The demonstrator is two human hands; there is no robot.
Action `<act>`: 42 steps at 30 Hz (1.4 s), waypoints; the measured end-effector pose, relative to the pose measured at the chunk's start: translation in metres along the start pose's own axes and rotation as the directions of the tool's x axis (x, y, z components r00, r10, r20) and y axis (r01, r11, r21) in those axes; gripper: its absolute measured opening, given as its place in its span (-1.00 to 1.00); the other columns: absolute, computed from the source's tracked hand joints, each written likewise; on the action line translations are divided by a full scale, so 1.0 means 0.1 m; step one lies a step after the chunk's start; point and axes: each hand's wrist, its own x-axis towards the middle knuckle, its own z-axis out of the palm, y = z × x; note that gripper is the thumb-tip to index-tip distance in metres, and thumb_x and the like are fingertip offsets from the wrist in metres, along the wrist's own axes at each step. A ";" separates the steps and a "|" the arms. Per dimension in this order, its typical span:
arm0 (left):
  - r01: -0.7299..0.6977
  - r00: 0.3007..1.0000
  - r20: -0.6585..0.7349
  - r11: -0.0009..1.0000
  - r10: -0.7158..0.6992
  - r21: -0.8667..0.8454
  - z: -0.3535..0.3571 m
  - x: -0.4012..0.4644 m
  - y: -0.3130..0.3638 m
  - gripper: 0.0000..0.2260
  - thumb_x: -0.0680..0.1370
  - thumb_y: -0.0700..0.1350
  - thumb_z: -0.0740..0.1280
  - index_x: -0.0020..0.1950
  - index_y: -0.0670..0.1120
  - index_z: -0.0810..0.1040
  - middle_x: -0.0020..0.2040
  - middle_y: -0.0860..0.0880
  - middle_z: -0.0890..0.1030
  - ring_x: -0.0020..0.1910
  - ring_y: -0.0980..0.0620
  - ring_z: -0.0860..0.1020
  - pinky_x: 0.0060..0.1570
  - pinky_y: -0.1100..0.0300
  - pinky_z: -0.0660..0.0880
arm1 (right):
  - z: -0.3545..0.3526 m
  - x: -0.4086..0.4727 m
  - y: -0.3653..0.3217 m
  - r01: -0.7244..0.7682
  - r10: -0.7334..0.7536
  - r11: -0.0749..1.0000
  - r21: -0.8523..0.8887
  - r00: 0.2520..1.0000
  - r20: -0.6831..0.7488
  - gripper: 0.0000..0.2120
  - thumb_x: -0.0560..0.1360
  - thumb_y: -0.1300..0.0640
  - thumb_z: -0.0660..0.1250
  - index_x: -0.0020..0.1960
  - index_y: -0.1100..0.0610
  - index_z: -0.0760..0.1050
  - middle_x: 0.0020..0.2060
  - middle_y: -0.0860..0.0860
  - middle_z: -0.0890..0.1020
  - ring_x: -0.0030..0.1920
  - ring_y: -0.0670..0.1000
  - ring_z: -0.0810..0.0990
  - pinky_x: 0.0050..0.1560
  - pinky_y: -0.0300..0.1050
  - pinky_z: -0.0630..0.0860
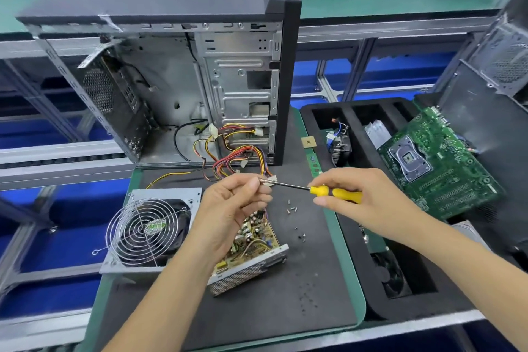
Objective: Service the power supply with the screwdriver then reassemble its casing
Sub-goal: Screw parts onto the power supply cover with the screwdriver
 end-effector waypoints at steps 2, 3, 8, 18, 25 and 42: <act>-0.005 1.000 0.007 1.000 0.005 0.013 -0.02 -0.01 0.01 -0.90 0.44 -0.18 0.38 -0.14 -0.12 0.70 -0.22 -0.13 0.69 -0.28 0.05 0.66 -0.25 0.30 0.59 | -0.01 -0.01 -0.02 0.017 -0.017 0.999 -0.035 1.000 -0.001 -0.89 0.45 0.01 0.41 -0.02 -0.10 0.61 -0.11 -0.18 0.64 -0.09 -0.05 0.60 -0.05 0.03 0.54; -0.012 1.000 0.015 0.999 0.012 0.030 -0.03 -0.02 0.02 -0.90 0.44 -0.18 0.39 -0.13 -0.14 0.70 -0.21 -0.14 0.69 -0.27 0.04 0.66 -0.25 0.30 0.60 | -0.01 -0.01 -0.03 0.024 -0.024 0.998 -0.058 1.000 -0.002 -0.88 0.45 0.02 0.42 -0.01 -0.09 0.62 -0.11 -0.19 0.64 -0.09 -0.06 0.60 -0.06 0.01 0.54; -0.089 0.996 0.033 0.987 0.085 0.133 -0.09 -0.05 0.08 -0.89 0.44 -0.19 0.40 -0.09 -0.19 0.68 -0.21 -0.19 0.69 -0.26 -0.01 0.67 -0.24 0.29 0.58 | 0.00 -0.04 -0.04 0.021 -0.022 0.997 -0.070 0.999 -0.026 -0.83 0.44 -0.01 0.41 0.02 -0.08 0.64 -0.10 -0.24 0.64 -0.04 -0.13 0.60 -0.04 -0.17 0.53; -0.103 0.994 0.061 0.986 0.096 0.133 -0.06 -0.06 0.10 -0.89 0.43 -0.23 0.40 -0.08 -0.20 0.66 -0.20 -0.23 0.69 -0.24 -0.04 0.68 -0.23 0.27 0.59 | -0.04 -0.05 -0.09 0.077 -0.083 0.992 -0.102 0.995 -0.051 -0.83 0.43 0.05 0.44 0.02 -0.04 0.65 -0.18 -0.33 0.59 -0.12 -0.19 0.57 -0.17 -0.47 0.38; -0.160 0.984 0.094 0.982 0.151 0.101 -0.02 -0.08 0.13 -0.88 0.43 -0.23 0.39 -0.10 -0.12 0.71 -0.18 -0.20 0.70 -0.23 -0.03 0.68 -0.20 0.26 0.59 | -0.07 -0.06 -0.12 0.072 -0.073 0.997 -0.013 0.995 -0.062 -0.82 0.43 0.10 0.44 0.03 -0.02 0.65 -0.14 -0.31 0.62 -0.07 -0.21 0.59 -0.15 -0.50 0.39; -0.473 0.881 0.218 0.781 0.419 0.408 0.08 -0.15 0.24 -0.87 0.43 -0.27 0.42 -0.07 -0.11 0.67 -0.19 -0.06 0.72 -0.17 -0.02 0.71 -0.10 0.24 0.61 | -0.20 -0.18 -0.22 0.100 -0.107 0.991 -0.087 0.990 -0.088 -0.77 0.40 0.03 0.40 0.04 -0.01 0.65 -0.23 -0.15 0.62 -0.19 -0.09 0.57 -0.18 -0.42 0.37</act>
